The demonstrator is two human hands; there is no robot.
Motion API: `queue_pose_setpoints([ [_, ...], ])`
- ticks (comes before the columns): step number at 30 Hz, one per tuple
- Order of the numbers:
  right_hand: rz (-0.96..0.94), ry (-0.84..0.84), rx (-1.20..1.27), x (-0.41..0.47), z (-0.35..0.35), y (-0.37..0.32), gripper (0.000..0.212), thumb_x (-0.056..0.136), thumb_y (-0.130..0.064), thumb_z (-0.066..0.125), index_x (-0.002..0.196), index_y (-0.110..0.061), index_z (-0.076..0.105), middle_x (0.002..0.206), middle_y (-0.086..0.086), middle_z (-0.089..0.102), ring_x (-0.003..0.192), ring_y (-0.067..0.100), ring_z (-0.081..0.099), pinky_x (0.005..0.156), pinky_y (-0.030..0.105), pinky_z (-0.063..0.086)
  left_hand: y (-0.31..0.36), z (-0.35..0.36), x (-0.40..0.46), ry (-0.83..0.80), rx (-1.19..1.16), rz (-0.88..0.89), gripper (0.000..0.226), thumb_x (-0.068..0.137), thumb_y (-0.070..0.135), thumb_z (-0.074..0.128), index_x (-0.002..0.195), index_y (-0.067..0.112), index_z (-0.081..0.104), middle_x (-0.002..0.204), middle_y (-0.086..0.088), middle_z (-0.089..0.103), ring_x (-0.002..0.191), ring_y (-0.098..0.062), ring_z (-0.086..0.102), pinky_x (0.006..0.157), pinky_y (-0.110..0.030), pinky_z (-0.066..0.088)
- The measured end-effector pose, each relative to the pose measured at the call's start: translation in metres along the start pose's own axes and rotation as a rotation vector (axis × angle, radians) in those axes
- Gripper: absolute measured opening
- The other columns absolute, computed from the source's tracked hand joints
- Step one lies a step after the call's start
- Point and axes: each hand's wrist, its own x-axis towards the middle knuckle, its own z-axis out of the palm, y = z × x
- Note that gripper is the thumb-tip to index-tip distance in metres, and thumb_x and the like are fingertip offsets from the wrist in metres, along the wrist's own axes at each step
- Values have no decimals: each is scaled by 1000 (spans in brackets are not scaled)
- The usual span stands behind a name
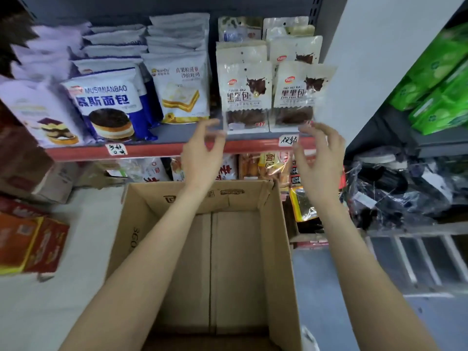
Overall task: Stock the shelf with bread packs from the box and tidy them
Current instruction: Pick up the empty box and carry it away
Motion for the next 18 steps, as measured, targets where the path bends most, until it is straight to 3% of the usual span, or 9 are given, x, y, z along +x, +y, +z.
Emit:
queue_pose_setpoints([
  [3,89,34,56,-48,-12,-22,20,91,-23,55,107,-13,62,98,1,65,93,20,55,79,26,38,1,-29,-35,-46,-152,-117,14,96,26,51,106,27,60,83,11,69,75,-1,63,74,-20,49],
  [6,250,-133,21,-104,-18,-21,18,92,-24,55,103,-12,61,87,3,70,76,22,63,63,26,40,-20,-46,-77,-157,-198,-303,12,96,23,51,102,23,61,80,8,69,73,-8,66,76,-23,52],
  [10,409,-506,-146,-183,-19,7,23,92,-25,56,111,-12,59,105,11,66,92,30,62,68,30,44,-82,-56,-146,-388,-26,-567,16,90,37,54,104,32,60,100,7,69,97,-15,64,95,-39,49],
  [14,596,-761,-259,-233,-21,33,55,88,-28,61,136,-15,38,133,19,44,118,41,45,90,47,44,-114,-65,-216,-456,73,-781,29,91,39,56,118,30,55,119,3,61,108,-16,60,99,-40,45],
  [16,697,-857,-203,-246,-22,43,72,89,-28,61,146,-18,19,132,23,46,114,42,50,89,47,45,-122,-67,-243,-421,108,-843,29,91,36,57,119,28,54,118,2,61,108,-17,60,100,-39,45],
  [18,731,-930,-166,-255,-21,53,80,90,-28,59,149,-20,5,119,24,58,102,42,58,82,44,47,-125,-69,-267,-383,138,-911,30,92,34,58,120,25,55,114,3,62,107,-16,59,98,-36,45],
])
